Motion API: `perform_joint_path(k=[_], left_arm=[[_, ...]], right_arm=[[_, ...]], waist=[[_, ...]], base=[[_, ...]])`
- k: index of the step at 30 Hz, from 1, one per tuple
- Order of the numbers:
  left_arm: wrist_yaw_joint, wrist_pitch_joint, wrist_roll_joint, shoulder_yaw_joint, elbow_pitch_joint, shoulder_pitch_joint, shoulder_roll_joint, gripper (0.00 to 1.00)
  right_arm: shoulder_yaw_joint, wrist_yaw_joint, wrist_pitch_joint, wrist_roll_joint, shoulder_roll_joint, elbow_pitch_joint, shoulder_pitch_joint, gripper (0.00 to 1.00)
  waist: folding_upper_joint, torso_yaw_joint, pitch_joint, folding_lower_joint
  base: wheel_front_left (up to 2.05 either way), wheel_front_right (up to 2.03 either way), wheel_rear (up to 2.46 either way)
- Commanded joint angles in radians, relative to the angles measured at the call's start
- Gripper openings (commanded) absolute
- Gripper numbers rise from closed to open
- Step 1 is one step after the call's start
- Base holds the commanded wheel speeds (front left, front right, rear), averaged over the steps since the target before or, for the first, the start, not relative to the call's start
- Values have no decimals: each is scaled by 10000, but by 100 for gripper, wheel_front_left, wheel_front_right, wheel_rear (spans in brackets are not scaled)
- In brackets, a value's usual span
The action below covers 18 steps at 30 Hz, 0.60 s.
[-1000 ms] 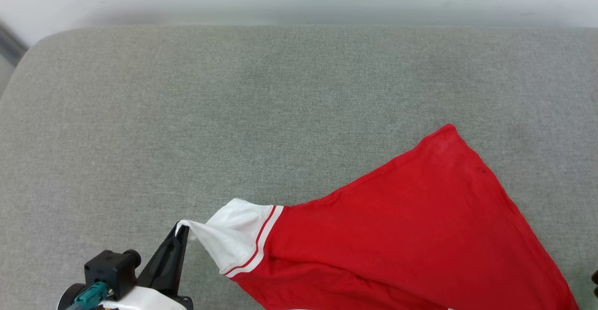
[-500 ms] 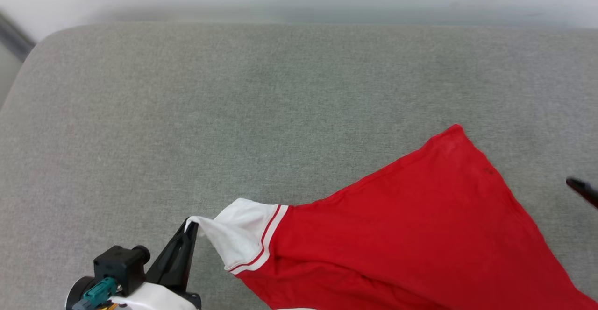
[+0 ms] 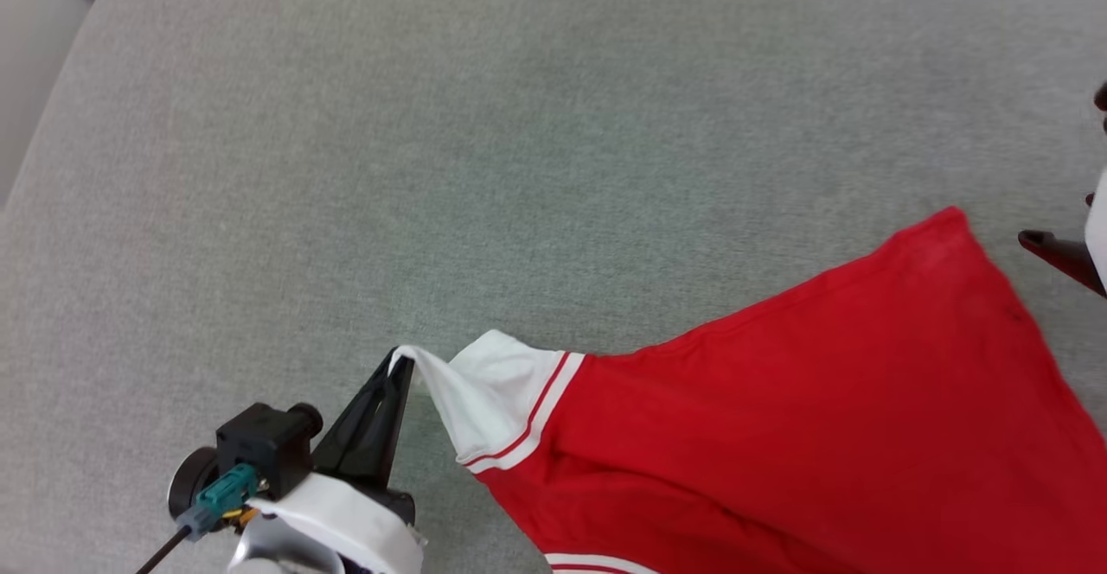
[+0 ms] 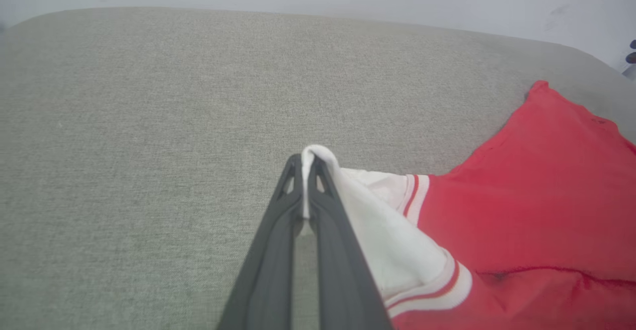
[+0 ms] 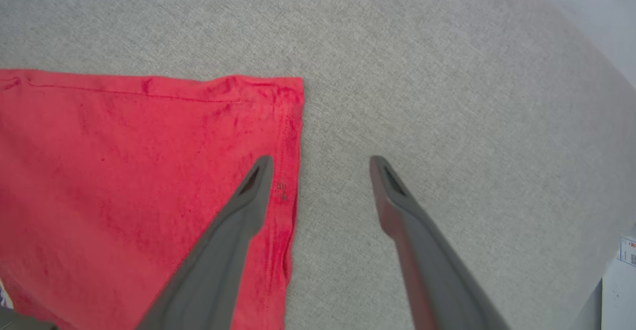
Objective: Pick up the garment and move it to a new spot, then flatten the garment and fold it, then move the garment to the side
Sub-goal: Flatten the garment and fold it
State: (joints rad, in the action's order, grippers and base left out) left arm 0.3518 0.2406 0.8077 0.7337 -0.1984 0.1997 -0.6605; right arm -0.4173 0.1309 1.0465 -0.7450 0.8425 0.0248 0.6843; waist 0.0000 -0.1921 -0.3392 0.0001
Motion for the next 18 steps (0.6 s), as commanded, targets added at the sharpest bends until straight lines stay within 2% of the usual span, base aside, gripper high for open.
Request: perform_joint_path(k=[1, 9, 14, 17, 18], left_arm=[[-90, 27, -79, 19, 71, 256, 103, 0], [-328, 67, -204, 160, 375, 754, 527, 0], [-434, 88, -249, 178, 613, 941, 694, 0], [-466, 111, -225, 143, 738, 932, 741, 0], [-511, 133, -203, 90, 866, 870, 752, 0]], right_arm=[[-253, -3, 119, 85, -184, 324, 414, 100], [-1534, -3, -77, 103, -634, 1584, 1319, 100], [-2960, -2, -54, -107, -450, 2195, 1023, 100], [-3364, -2, -317, -484, -528, 2405, 975, 100], [-3598, 10, -1221, -672, -577, 2426, 1357, 0]], waist=[[0, -344, -423, -1], [0, -613, -1058, -1], [0, -663, -1205, -1], [0, -598, -1146, -1], [0, -463, -815, -1]], base=[[0, 0, 0], [0, 0, 0], [0, 0, 0], [0, 0, 0], [0, 0, 0]])
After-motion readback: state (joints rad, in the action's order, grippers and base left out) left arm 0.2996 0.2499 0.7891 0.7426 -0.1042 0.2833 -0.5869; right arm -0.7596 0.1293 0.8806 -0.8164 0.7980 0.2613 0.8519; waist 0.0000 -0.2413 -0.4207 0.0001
